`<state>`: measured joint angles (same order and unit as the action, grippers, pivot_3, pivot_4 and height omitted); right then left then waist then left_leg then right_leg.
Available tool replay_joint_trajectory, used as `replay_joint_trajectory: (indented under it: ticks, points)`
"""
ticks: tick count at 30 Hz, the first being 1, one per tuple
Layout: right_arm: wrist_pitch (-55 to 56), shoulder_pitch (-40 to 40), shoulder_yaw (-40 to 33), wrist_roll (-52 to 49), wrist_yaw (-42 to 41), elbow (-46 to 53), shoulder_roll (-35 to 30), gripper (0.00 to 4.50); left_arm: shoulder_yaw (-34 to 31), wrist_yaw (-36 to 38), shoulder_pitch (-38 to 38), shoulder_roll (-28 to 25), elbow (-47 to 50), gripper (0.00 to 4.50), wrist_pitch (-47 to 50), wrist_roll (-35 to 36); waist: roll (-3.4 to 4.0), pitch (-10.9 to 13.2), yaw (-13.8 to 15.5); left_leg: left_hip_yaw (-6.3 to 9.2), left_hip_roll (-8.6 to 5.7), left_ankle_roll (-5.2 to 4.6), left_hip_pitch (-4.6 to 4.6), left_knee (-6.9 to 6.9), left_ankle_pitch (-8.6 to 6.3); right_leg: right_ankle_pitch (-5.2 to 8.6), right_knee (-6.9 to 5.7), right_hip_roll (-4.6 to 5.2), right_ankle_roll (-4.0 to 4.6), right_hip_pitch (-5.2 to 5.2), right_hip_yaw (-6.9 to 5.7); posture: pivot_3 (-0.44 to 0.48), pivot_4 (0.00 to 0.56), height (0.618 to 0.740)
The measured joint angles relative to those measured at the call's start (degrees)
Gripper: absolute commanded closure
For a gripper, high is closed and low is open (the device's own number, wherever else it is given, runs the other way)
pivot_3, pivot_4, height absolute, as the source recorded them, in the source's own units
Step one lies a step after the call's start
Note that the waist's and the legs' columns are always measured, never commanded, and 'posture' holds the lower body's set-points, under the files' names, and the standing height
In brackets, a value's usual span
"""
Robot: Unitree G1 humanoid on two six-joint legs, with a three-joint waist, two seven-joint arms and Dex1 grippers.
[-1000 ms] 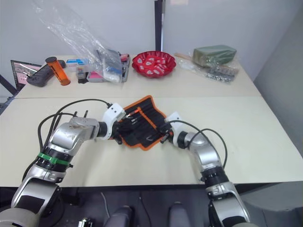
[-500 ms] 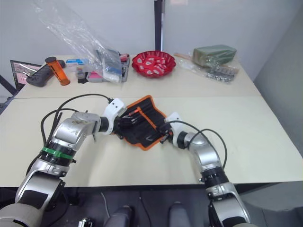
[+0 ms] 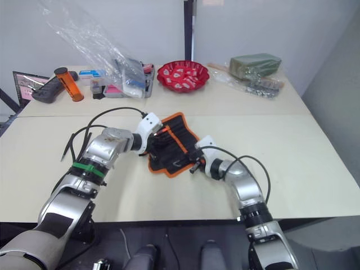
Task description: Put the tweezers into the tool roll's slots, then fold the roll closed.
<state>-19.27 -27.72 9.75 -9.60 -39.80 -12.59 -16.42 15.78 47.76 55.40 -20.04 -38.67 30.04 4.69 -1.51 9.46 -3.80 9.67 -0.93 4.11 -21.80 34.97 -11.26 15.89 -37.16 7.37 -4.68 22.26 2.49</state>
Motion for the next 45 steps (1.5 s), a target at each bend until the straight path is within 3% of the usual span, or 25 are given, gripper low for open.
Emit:
replay_joint_trajectory:
  ticks: [6,16,17,24,29,37,45]
  points:
    - [-1.03,0.93,-0.07,-0.02,0.13,1.54,-0.03,4.48,-0.05,0.98,2.79,1.90,-7.20,4.50,-4.76,-1.93,0.00,0.00,0.14,0.00,0.00,0.00,-0.02,0.03,0.00,0.08,0.00,0.00,-0.16,0.00,0.00,0.000,0.150,0.740]
    - [-1.40,0.99,-0.37,-0.11,0.85,1.73,0.52,4.48,-1.39,2.45,3.40,2.09,-9.52,4.50,-6.32,-3.09,0.00,0.00,-0.10,0.00,0.00,0.00,0.00,0.01,0.00,0.07,-0.01,0.00,-0.16,0.00,0.00,0.000,0.150,0.740]
    - [-1.38,0.92,-0.64,-0.22,1.07,1.55,0.82,4.50,-1.65,2.67,3.40,1.92,-9.48,3.78,-6.08,-3.07,0.00,0.00,-0.12,0.01,0.00,0.00,0.00,0.01,0.00,0.07,-0.01,0.00,-0.16,0.00,0.00,0.000,0.150,0.740]
    - [-1.08,-0.12,-1.58,-0.91,0.96,-0.42,1.39,4.50,-4.51,2.96,3.19,1.24,-7.61,1.60,-3.67,-2.50,0.00,0.00,-0.18,0.01,0.00,0.00,-0.01,0.03,0.00,0.07,-0.02,0.00,-0.15,0.00,0.00,0.000,0.150,0.740]
    - [-0.45,-0.72,-1.52,-0.98,0.89,-1.52,1.81,4.50,-6.80,3.14,0.78,-2.81,1.74,0.02,1.61,-1.48,0.01,-0.01,-0.24,0.01,0.00,0.00,0.02,-0.01,0.00,0.05,-0.05,0.00,-0.12,0.00,0.01,0.000,0.150,0.740]
    - [-0.56,-1.50,-3.98,-3.04,0.88,-2.97,2.02,4.50,-18.58,2.97,-12.08,-10.43,24.79,0.02,14.90,7.96,0.03,0.01,-0.04,0.08,0.00,0.01,-0.09,0.03,0.01,-0.08,-0.03,0.00,0.10,0.05,0.00,0.000,0.150,0.740]
    - [0.00,-3.24,-4.18,-3.09,-1.11,-5.76,1.69,4.50,-32.32,-0.72,-25.65,-14.90,40.90,0.02,17.84,16.21,0.04,0.01,-0.52,0.07,0.00,0.00,0.02,-0.15,0.00,-0.10,-0.05,0.00,0.13,0.08,0.02,0.000,0.150,0.740]
